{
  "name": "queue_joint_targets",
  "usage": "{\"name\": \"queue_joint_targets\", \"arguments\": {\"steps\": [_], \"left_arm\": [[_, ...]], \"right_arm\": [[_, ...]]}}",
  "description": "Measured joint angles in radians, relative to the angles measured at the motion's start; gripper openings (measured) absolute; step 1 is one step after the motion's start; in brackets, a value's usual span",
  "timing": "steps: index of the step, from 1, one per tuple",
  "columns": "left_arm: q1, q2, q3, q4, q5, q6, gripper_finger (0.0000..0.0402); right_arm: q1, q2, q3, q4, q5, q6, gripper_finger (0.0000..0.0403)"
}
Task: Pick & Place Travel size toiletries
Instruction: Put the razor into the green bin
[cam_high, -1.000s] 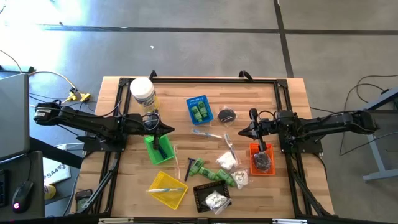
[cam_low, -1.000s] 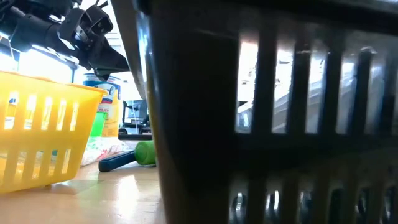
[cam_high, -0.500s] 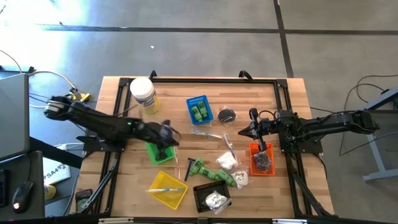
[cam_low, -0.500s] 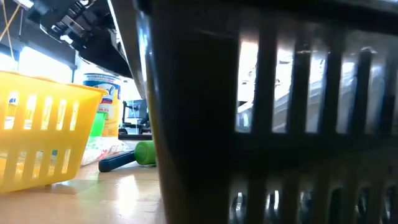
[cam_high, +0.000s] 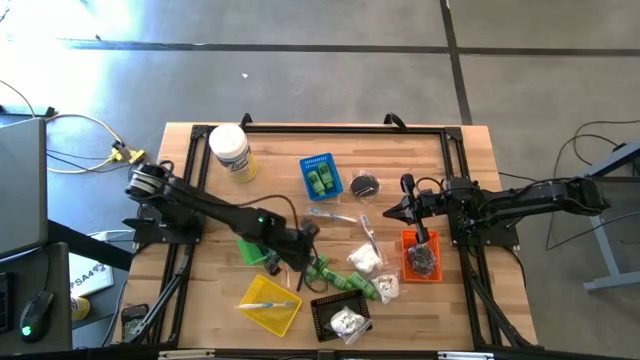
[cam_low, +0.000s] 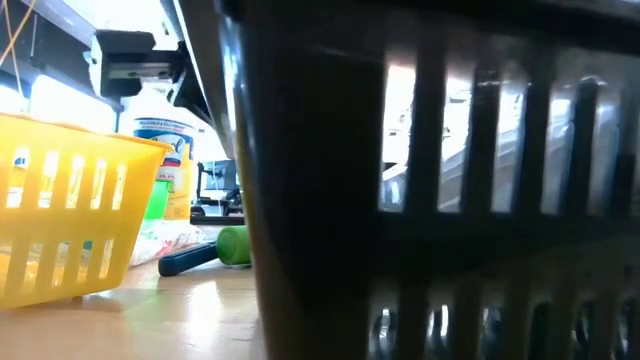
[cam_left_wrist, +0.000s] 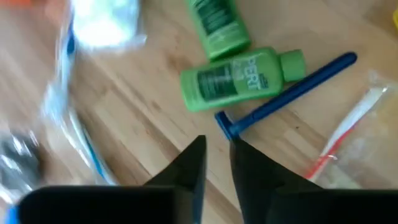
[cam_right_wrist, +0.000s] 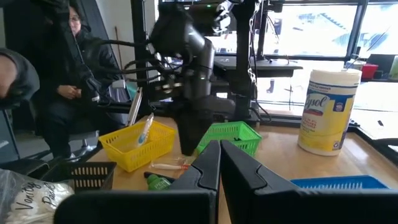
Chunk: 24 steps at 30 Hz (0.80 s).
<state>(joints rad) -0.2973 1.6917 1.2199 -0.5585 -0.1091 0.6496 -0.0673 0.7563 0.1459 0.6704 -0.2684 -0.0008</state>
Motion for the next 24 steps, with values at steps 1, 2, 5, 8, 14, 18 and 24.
{"name": "queue_joint_targets", "arguments": {"steps": [1,2,5,8,14,18,24], "left_arm": [[-0.009,0.016,0.018,-0.005,0.000,0.053,0.0082],[-0.016,0.034,0.037,-0.006,0.001,0.108,0.0093],[-0.033,0.064,0.062,-0.036,0.003,0.243,0.0125],[-0.031,0.082,0.064,-0.045,0.028,0.328,0.0146],[-0.030,0.112,0.062,-0.087,0.032,0.403,0.0151],[-0.030,0.160,0.062,-0.093,0.022,0.488,0.0150],[-0.029,0.201,0.064,-0.052,-0.056,0.549,0.0149]], "right_arm": [[0.000,0.000,0.000,0.000,0.000,0.005,0.0005],[0.000,0.000,0.000,0.000,0.000,0.008,0.0005],[0.000,0.000,0.000,-0.001,-0.013,0.008,0.0005],[0.000,0.000,0.000,-0.004,-0.027,0.007,0.0005],[0.000,0.000,0.000,-0.005,-0.027,0.006,0.0005],[0.000,0.000,0.000,0.002,-0.025,0.004,0.0005],[0.000,-0.001,0.000,0.000,-0.022,0.004,0.0005]]}}
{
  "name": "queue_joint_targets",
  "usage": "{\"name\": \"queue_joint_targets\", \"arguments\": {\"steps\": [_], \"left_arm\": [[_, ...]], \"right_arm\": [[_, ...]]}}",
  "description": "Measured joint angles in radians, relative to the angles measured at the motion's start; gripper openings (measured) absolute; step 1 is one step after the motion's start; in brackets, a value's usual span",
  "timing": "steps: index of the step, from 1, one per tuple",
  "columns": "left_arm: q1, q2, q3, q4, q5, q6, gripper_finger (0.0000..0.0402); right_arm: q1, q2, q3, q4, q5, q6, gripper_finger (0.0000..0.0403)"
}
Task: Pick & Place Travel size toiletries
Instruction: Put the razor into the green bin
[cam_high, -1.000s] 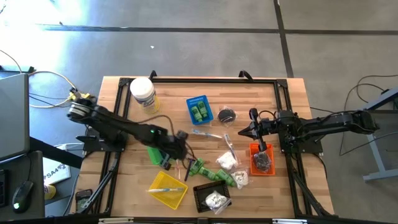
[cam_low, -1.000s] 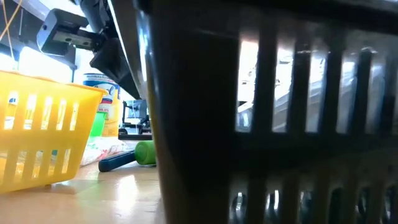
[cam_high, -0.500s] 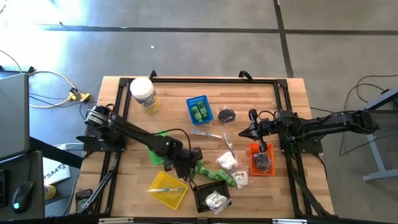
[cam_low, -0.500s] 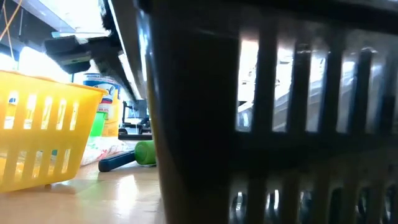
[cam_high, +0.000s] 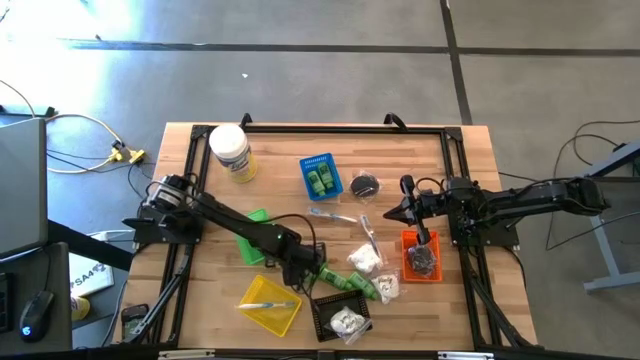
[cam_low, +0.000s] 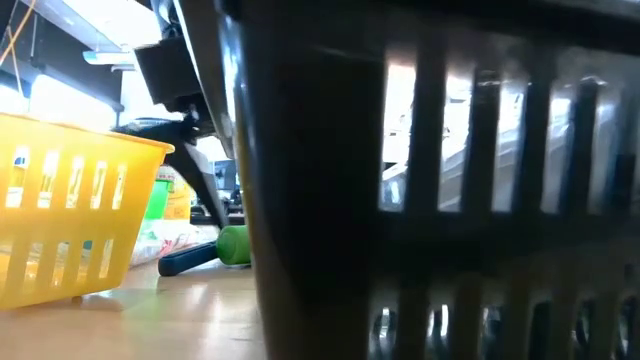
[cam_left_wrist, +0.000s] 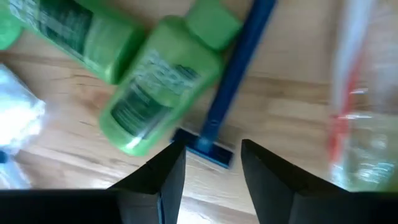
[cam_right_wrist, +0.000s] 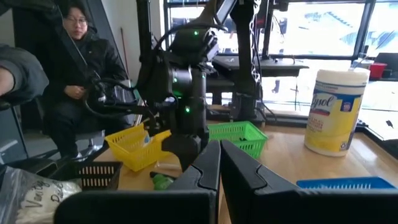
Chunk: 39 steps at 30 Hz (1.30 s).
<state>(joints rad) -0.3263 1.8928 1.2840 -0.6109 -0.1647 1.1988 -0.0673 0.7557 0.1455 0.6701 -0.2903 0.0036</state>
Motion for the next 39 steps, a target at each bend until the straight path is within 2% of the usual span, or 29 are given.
{"name": "queue_joint_targets", "arguments": {"steps": [9,15,24,30,35,39], "left_arm": [[0.005,0.004,-0.001,0.011,0.024,0.066,0.0149],[0.005,0.004,-0.002,0.012,0.077,0.080,0.0149],[0.005,0.019,-0.001,0.017,0.125,0.076,0.0149],[0.005,0.047,0.002,-0.018,0.125,0.006,0.0147],[0.006,0.052,0.001,-0.020,0.138,-0.029,0.0119],[0.006,0.053,0.001,-0.033,0.136,-0.034,0.0076]], "right_arm": [[0.000,0.000,0.000,0.000,0.000,-0.007,0.0005],[0.000,0.000,0.000,0.000,0.000,-0.008,0.0005],[0.000,0.000,0.000,0.000,0.000,-0.008,0.0005],[0.000,0.000,0.000,0.000,0.000,-0.008,0.0005],[0.000,0.000,0.000,-0.002,0.000,-0.008,0.0005],[0.000,0.000,0.000,-0.002,0.000,-0.008,0.0005]]}}
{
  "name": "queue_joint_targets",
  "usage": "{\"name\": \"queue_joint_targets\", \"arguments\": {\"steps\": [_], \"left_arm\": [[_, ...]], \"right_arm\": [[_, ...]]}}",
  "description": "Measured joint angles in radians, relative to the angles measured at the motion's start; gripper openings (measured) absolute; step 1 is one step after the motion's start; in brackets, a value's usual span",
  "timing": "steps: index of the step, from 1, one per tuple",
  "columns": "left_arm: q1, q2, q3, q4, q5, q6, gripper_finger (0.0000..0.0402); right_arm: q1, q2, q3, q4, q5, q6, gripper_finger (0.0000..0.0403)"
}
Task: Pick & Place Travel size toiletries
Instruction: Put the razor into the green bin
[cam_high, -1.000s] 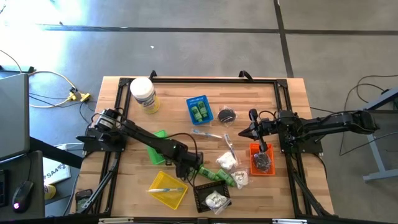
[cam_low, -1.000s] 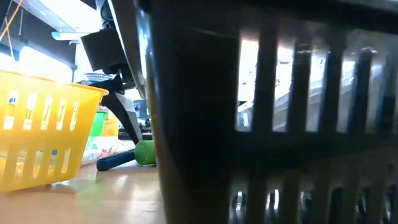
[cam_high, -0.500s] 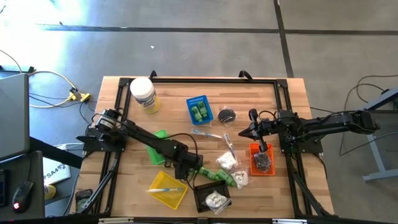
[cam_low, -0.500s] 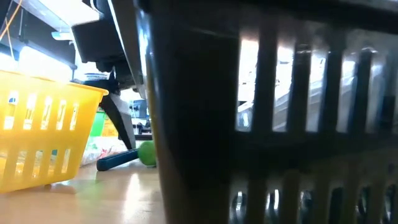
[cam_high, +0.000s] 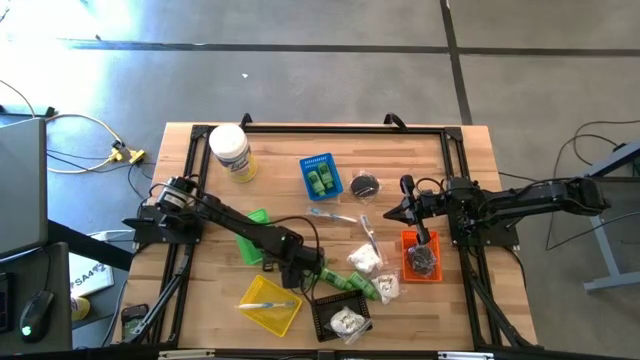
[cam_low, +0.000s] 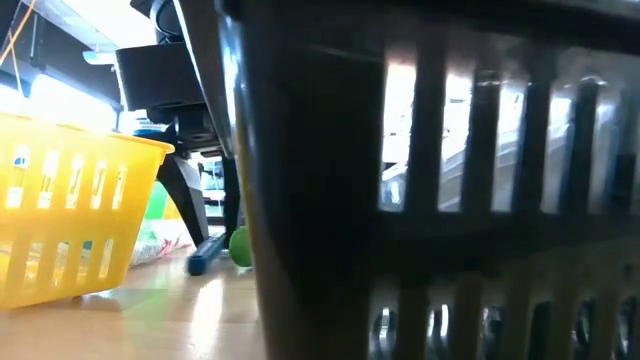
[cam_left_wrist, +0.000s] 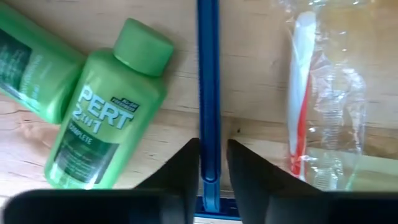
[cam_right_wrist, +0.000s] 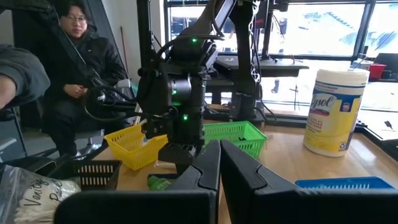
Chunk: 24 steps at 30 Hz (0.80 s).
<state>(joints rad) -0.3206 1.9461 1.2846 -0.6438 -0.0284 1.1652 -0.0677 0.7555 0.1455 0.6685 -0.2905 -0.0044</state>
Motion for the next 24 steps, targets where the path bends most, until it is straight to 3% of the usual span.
{"name": "queue_joint_targets", "arguments": {"steps": [4,9,18,24], "left_arm": [[0.000,0.001,-0.001,-0.004,-0.004,0.005,0.0027],[-0.002,-0.016,-0.004,0.002,-0.046,0.000,0.0025],[-0.023,-0.131,-0.006,-0.003,-0.245,-0.026,0.0027],[-0.026,-0.271,-0.004,-0.137,-0.327,-0.175,0.0027]], "right_arm": [[0.000,0.000,0.000,0.001,0.000,0.000,0.0005],[0.000,0.000,0.000,0.001,0.000,0.000,0.0005],[0.000,0.000,0.000,0.001,0.000,0.003,0.0005],[0.000,0.000,0.000,0.001,-0.004,0.003,0.0005]]}}
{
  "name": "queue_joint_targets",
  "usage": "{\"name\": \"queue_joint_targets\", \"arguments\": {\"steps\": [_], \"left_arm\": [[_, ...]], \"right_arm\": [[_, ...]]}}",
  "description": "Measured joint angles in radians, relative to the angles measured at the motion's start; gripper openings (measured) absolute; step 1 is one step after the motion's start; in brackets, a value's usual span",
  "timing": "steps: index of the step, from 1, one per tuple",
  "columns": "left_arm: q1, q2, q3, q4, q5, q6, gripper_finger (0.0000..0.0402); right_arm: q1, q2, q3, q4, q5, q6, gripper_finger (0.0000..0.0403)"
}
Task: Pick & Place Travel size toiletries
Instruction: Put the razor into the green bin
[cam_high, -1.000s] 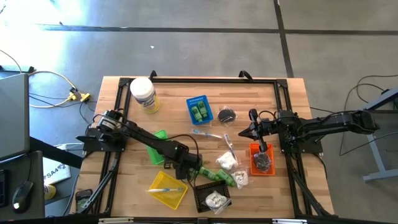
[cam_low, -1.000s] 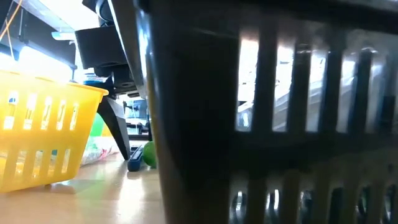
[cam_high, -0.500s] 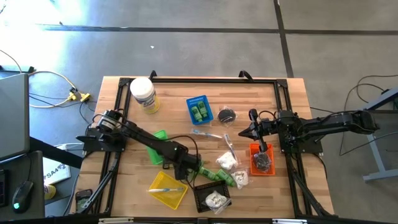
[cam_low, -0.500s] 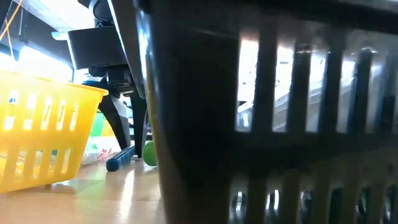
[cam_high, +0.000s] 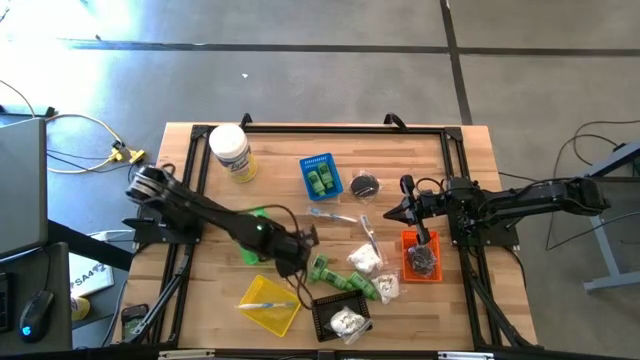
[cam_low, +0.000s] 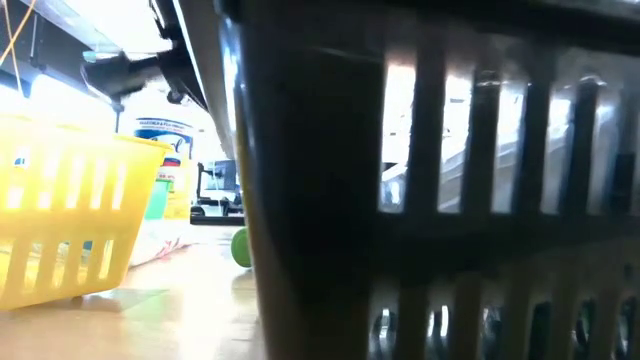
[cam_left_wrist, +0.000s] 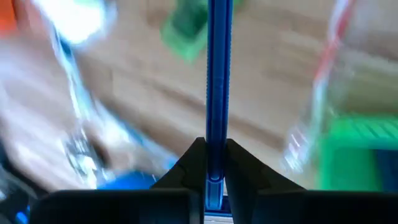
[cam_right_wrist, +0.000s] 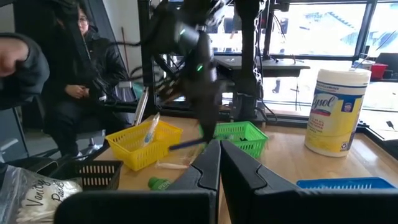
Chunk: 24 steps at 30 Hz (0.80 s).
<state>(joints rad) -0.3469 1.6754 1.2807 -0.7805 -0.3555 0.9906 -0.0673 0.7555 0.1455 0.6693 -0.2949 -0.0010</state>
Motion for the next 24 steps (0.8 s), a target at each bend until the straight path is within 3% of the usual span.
{"name": "queue_joint_targets", "arguments": {"steps": [5,12,19,24], "left_arm": [[0.000,-0.104,0.000,-0.163,-0.008,-0.211,0.0027],[0.000,-0.131,-0.009,-0.360,0.029,-0.471,0.0027],[0.000,-0.144,-0.179,-0.370,0.062,-0.491,0.0027],[0.000,-0.181,-0.275,-0.281,0.073,-0.498,0.0027]], "right_arm": [[0.000,0.000,0.000,0.000,0.000,0.000,0.0005],[0.000,0.000,0.000,0.000,0.000,-0.001,0.0005],[0.000,0.000,0.000,0.000,0.000,0.001,0.0005],[0.000,0.000,0.000,0.001,0.000,0.002,0.0005]]}}
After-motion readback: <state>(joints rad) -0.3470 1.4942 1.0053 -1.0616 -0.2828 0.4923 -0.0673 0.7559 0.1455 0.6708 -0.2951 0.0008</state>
